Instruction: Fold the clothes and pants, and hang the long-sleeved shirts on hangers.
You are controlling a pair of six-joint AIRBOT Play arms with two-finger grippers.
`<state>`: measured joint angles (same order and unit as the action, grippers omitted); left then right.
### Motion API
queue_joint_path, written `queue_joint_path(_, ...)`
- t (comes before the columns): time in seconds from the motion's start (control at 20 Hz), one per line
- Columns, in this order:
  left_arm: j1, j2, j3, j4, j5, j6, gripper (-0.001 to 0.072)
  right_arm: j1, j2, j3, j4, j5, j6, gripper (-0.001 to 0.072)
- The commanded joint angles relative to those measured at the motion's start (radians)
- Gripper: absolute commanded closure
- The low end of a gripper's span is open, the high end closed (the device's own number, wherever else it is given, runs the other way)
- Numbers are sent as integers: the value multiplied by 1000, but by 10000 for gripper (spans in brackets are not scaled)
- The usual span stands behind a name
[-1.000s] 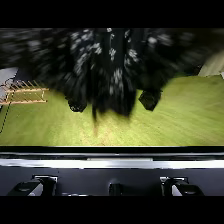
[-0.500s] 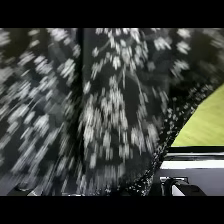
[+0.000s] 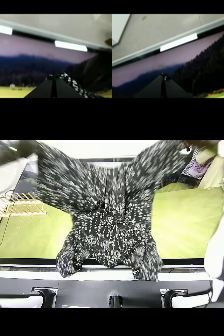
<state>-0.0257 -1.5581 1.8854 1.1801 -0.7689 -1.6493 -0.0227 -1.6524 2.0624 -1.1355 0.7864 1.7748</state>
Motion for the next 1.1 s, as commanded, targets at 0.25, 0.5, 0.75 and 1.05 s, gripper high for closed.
queue_joint_path(0.25, -53, -367, -2, -107, -184, -76, 683, 37, -302, -33, -9, 214, 13, 660)
queue_joint_path(0.5, 7, -285, -1, -106, -351, -135, 31, -14, -195, -32, 2, 408, -2, 136)
queue_joint_path(0.75, 127, -52, -31, 36, -542, -146, 25, -208, 9, -64, 3, 747, -103, 84)
queue_joint_path(1.05, 141, 382, -720, -32, -351, -275, 25, -212, 418, -768, 158, 646, -50, 38)
